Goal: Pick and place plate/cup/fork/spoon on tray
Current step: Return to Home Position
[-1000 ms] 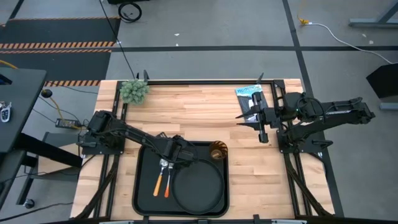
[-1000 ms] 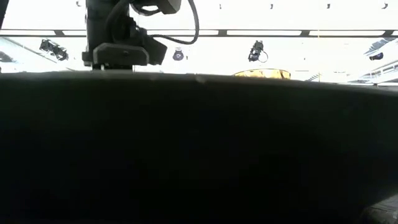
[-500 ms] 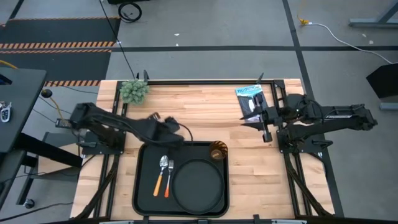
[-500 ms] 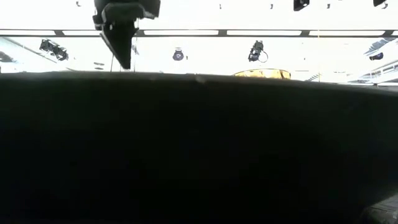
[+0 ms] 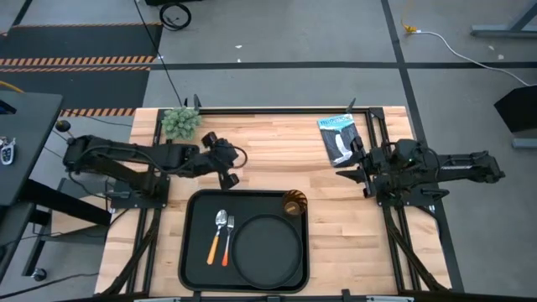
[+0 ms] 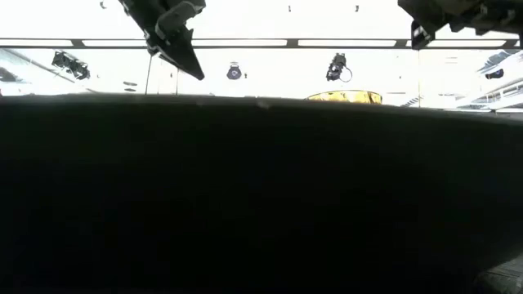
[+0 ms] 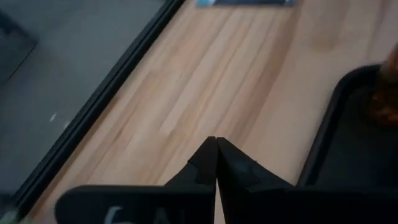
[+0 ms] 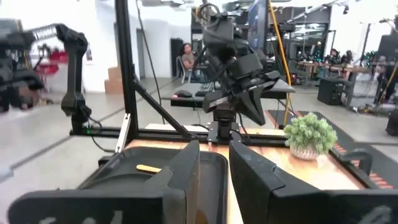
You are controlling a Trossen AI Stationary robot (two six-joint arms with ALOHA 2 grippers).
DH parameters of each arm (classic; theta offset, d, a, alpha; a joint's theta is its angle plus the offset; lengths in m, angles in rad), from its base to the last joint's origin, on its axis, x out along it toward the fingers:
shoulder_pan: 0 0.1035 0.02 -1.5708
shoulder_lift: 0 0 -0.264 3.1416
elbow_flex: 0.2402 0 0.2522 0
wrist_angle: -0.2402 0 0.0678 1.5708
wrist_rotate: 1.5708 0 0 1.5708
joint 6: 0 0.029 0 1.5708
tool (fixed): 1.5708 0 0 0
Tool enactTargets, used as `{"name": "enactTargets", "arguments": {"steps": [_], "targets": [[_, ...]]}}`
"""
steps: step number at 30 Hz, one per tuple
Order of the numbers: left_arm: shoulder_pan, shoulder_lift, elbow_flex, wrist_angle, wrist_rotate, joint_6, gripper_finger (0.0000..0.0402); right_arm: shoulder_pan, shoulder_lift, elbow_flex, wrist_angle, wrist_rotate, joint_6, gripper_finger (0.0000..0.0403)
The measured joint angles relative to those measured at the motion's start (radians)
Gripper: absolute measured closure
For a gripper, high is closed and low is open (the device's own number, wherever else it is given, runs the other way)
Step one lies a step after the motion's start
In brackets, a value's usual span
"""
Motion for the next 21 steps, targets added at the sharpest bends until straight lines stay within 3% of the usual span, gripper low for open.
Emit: {"name": "enactTargets", "arguments": {"steps": [5, 10, 21], "targets": [[0.087, -0.074, -0.13, 0.25, 0.174, 0.167, 0.0393, 0.0, -0.062, -0.094, 0.066, 0.001, 0.077, 0.0309], [0.184, -0.151, -0.189, 0.327, 0.313, 0.275, 0.0397, 0.0, -0.1, -0.207, 0.196, 0.006, 0.103, 0.0309], [0.229, -0.353, -0.202, 0.408, 0.333, 0.395, 0.0393, 0.0, -0.12, -0.331, 0.355, 0.072, 0.111, 0.0309]]}}
